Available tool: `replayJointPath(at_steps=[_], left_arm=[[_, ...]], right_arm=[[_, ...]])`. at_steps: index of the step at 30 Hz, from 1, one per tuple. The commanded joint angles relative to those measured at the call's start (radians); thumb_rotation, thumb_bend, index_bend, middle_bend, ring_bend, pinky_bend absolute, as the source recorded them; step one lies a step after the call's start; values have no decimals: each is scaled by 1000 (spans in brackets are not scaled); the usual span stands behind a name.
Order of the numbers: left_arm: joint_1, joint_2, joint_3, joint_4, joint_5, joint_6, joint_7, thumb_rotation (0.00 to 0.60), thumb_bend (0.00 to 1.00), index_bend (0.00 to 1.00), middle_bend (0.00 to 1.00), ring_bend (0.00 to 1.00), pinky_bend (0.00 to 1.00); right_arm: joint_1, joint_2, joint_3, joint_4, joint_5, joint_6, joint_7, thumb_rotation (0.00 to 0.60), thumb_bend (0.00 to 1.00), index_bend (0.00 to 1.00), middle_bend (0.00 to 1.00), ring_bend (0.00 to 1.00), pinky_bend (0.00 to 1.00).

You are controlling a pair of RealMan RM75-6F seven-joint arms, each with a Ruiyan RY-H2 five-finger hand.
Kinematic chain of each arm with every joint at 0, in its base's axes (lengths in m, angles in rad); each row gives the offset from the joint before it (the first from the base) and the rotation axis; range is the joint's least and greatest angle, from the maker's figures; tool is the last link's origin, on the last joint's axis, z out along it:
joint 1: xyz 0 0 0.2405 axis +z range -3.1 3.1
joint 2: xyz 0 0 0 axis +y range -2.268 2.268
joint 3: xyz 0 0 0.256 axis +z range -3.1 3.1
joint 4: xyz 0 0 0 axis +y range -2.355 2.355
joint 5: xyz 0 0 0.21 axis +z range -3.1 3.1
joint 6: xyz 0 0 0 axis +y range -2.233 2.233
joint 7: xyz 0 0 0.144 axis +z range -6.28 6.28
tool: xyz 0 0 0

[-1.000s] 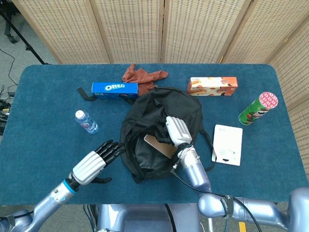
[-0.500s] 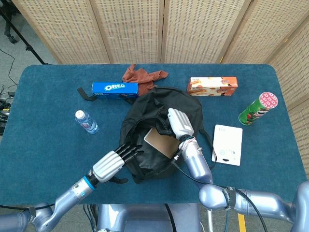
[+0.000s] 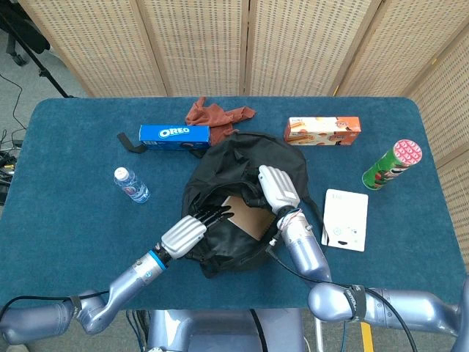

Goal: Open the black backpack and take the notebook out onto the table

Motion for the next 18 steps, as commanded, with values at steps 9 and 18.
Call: replayJointPath(at_steps=[9, 18], left_arm=[[-82, -160, -33, 171, -90, -75, 104, 600, 301, 40, 0, 0, 0], [-135, -269, -58, 284, -142, -90, 200, 600, 295, 40, 0, 0, 0]], right_arm=[[-7, 84, -6, -86, -30, -26, 40, 600, 568, 676, 566, 449, 591], [-20, 172, -37, -146, -69, -94, 102, 600, 569, 676, 568, 449, 591]])
